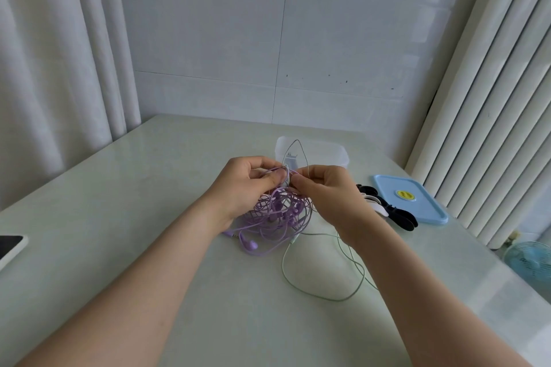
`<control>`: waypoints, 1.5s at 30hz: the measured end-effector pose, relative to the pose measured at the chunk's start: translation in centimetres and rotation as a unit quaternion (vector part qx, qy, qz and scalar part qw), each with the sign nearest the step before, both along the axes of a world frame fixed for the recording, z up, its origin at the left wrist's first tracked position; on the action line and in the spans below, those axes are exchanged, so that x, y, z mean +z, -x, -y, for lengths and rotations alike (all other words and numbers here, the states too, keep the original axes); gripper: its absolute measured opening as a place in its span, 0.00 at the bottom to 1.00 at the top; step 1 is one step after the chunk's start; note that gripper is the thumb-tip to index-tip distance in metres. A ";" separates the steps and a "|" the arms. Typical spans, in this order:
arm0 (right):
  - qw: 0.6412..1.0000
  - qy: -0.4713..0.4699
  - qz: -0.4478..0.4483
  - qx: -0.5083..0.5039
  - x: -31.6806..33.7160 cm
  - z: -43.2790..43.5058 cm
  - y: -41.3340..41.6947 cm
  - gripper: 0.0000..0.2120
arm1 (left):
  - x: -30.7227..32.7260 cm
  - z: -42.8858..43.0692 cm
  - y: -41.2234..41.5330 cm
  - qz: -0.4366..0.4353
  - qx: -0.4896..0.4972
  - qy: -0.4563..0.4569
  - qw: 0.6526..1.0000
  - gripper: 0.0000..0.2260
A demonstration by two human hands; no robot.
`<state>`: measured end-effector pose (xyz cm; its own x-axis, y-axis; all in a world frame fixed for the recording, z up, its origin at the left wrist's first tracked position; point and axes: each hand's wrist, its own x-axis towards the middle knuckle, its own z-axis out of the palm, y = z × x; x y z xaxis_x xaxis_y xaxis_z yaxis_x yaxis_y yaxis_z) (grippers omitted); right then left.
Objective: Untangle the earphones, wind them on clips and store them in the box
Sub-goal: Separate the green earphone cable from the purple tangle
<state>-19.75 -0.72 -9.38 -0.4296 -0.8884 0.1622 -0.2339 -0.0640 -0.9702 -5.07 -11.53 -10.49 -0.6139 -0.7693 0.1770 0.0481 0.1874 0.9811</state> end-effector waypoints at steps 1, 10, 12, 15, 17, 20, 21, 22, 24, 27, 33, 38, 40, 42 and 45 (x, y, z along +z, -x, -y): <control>1.000 0.001 -0.001 0.004 0.0 0.1 -0.1 0.06 | 0.1 0.0 0.0 -0.006 -0.007 -0.020 1.000 0.05; 0.983 0.045 -0.171 -0.048 -0.6 0.5 0.4 0.07 | 0.3 0.2 0.3 -0.047 0.016 -0.084 0.995 0.04; 0.980 0.056 -0.186 -0.035 -0.6 0.4 0.4 0.06 | 0.4 0.2 0.3 -0.046 0.019 -0.088 0.995 0.05; 0.979 0.076 -0.187 -0.015 -0.5 0.4 0.3 0.03 | 0.4 0.2 0.1 -0.045 0.011 -0.085 0.995 0.05; 0.980 0.079 -0.183 -0.010 -0.5 0.4 0.4 0.03 | 0.4 0.2 0.1 -0.050 0.008 -0.081 0.995 0.06; 0.975 0.078 -0.208 -0.008 -0.5 0.5 0.4 0.05 | 0.5 0.2 0.0 -0.054 0.023 -0.071 0.996 0.07; 0.974 0.075 -0.212 -0.009 -0.6 0.5 0.4 0.06 | 0.5 0.2 0.0 -0.051 0.025 -0.065 0.996 0.07; 0.975 0.073 -0.211 -0.011 -0.6 0.5 0.4 0.07 | 0.6 0.1 0.0 -0.049 0.019 -0.064 0.997 0.07; 0.975 0.069 -0.212 -0.016 -0.4 0.4 0.6 0.08 | 0.7 0.0 -0.1 -0.050 0.000 -0.076 0.996 0.07; 0.972 0.070 -0.221 -0.028 -0.2 0.2 0.4 0.11 | 0.9 -0.2 -0.1 -0.043 -0.009 -0.080 0.996 0.07; 0.976 0.077 -0.204 -0.021 -0.1 0.2 0.3 0.08 | 1.0 -0.1 -0.1 -0.020 0.024 -0.055 0.998 0.07; 0.980 0.083 -0.177 -0.034 0.2 0.2 0.3 0.08 | 0.5 0.0 0.1 -0.011 0.018 -0.027 0.999 0.23; 0.979 0.091 -0.177 -0.033 0.1 0.2 0.3 0.11 | 0.4 0.2 0.1 -0.006 0.014 -0.024 1.000 0.17; 0.978 0.099 -0.179 -0.035 0.0 0.3 0.4 0.14 | 0.2 0.5 0.2 0.002 0.009 -0.011 1.000 0.08; 0.976 0.107 -0.184 -0.037 -0.2 0.4 0.5 0.13 | 0.1 0.6 0.0 0.019 -0.002 0.007 1.000 0.07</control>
